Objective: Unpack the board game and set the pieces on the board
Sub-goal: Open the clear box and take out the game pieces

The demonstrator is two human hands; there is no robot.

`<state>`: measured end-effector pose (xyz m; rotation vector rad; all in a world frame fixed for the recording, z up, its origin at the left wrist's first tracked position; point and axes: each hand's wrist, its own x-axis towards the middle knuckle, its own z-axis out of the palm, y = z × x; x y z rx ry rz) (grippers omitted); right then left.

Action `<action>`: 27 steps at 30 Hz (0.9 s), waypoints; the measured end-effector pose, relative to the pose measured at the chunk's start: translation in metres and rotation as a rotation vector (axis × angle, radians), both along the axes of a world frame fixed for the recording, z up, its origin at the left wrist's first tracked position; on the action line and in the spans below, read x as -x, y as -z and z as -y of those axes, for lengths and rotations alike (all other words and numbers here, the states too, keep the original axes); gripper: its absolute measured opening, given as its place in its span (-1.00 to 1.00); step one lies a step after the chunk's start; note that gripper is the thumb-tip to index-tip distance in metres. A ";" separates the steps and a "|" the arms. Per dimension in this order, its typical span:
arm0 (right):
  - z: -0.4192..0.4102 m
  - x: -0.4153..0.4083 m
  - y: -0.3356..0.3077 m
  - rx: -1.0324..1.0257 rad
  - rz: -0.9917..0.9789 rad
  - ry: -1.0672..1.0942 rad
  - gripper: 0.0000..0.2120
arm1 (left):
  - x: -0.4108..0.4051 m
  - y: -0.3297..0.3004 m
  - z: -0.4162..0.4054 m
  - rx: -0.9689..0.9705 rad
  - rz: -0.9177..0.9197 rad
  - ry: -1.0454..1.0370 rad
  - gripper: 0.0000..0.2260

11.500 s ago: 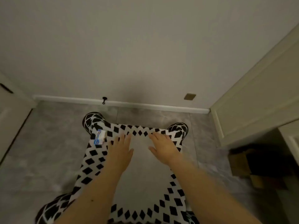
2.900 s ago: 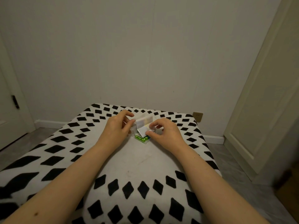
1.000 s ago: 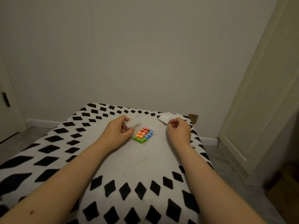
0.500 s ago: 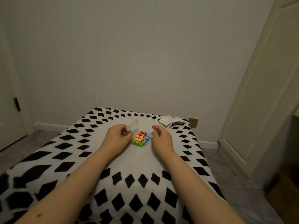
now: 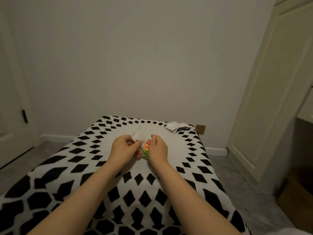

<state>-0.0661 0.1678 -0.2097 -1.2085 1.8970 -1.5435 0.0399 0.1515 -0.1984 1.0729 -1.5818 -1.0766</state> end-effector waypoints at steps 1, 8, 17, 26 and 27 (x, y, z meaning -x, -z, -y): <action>-0.001 0.000 -0.001 -0.001 0.001 0.013 -0.65 | 0.002 -0.001 -0.002 -0.007 -0.005 0.004 -0.86; -0.016 0.009 -0.006 0.018 0.105 0.030 -0.66 | 0.014 -0.006 -0.015 -0.006 -0.024 0.019 -0.82; -0.023 0.021 0.002 0.072 0.180 0.158 -0.67 | 0.035 -0.008 -0.032 0.005 -0.057 0.050 -0.92; -0.037 0.027 -0.003 0.113 0.273 0.240 -0.66 | 0.047 -0.004 -0.040 0.027 -0.048 0.054 -0.92; -0.038 0.027 -0.003 0.119 0.267 0.246 -0.66 | 0.046 -0.003 -0.040 0.031 -0.050 0.053 -0.93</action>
